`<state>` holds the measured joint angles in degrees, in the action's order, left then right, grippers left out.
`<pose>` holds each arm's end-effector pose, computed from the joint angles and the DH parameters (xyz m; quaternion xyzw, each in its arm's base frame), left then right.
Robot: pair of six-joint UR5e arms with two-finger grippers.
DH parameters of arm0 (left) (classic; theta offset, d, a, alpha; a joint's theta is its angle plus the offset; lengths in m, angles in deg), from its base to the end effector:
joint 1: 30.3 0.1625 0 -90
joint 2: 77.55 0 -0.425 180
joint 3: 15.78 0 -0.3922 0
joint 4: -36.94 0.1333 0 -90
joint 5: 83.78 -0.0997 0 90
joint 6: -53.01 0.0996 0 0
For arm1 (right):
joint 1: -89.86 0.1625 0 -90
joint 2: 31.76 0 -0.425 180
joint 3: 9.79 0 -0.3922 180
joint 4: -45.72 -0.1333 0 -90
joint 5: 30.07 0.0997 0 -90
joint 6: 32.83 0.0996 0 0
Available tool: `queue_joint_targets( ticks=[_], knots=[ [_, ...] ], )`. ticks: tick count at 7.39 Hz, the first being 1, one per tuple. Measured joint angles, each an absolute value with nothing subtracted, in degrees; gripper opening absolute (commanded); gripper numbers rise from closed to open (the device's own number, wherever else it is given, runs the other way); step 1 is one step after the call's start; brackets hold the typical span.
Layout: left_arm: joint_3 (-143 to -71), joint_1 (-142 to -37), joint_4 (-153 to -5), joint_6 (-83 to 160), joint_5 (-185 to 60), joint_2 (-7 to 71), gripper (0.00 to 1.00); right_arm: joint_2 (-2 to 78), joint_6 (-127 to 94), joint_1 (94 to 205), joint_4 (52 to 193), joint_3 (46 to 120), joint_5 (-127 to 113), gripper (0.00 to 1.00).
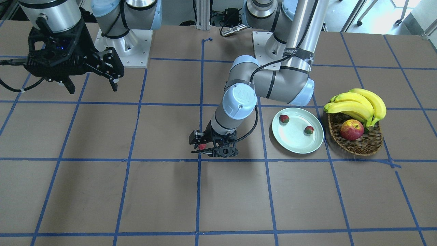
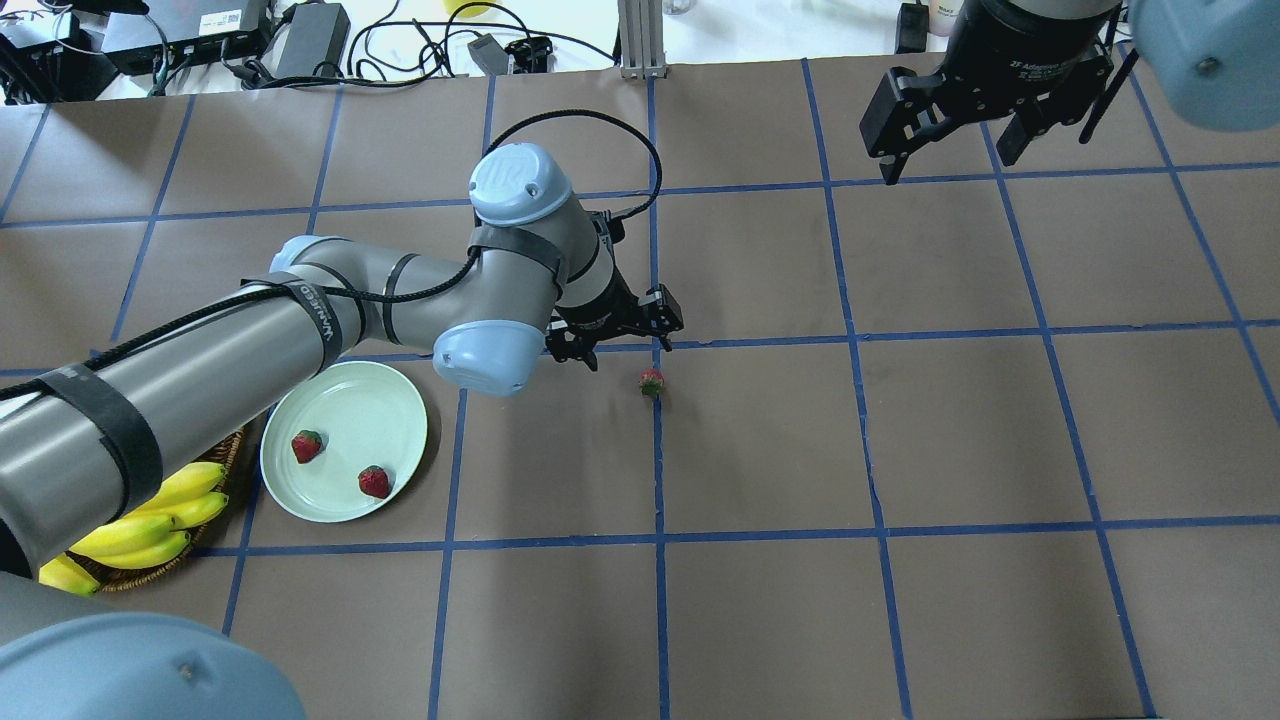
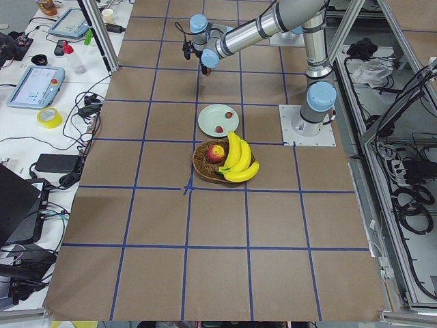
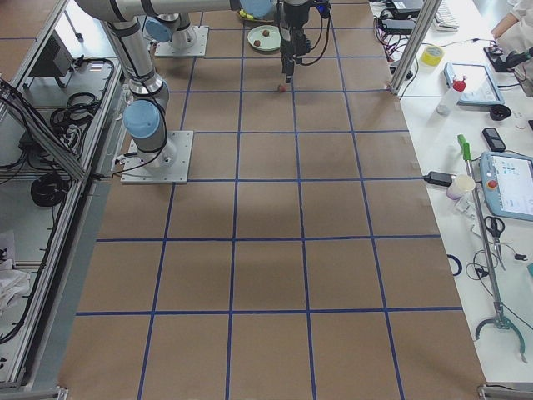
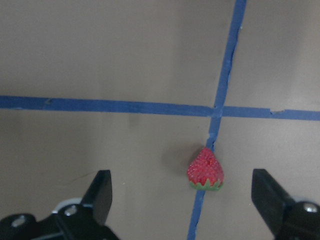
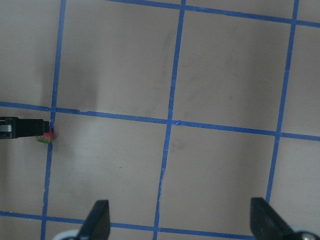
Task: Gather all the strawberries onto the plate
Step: 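Reach the left gripper to the last strawberry and grasp it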
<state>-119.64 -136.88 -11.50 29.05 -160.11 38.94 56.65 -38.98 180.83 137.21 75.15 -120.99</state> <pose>-0.3187 -0.5209 0.1943 0.0626 -0.9909 -0.0314 0.1153 0.1403 -0.5089 0.5205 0.0617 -0.9971 0.0429 0.0100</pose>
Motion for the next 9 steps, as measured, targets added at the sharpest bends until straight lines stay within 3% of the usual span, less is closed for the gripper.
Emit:
queue_joint_targets(
  ticks=[1, 2, 3, 9],
  knots=[
    [-120.1, -138.0, -10.6, 28.4, -160.4, 40.0, 0.73, 56.7, -39.0, 180.8, 137.2, 75.2, -121.0, 1.0],
    [-120.4, -138.7, -10.3, 28.0, -160.8, 40.8, 0.15, 56.7, -39.0, 180.8, 137.2, 75.2, -121.0, 1.0],
    [-120.5, -138.9, -10.2, 28.0, -160.8, 41.1, 0.0, 56.7, -39.0, 180.8, 137.2, 75.2, -121.0, 1.0],
    [-118.4, -135.3, -13.4, 30.9, -163.0, 38.6, 0.0, 56.7, -39.0, 180.9, 137.2, 75.2, -120.9, 1.0]
  ],
)
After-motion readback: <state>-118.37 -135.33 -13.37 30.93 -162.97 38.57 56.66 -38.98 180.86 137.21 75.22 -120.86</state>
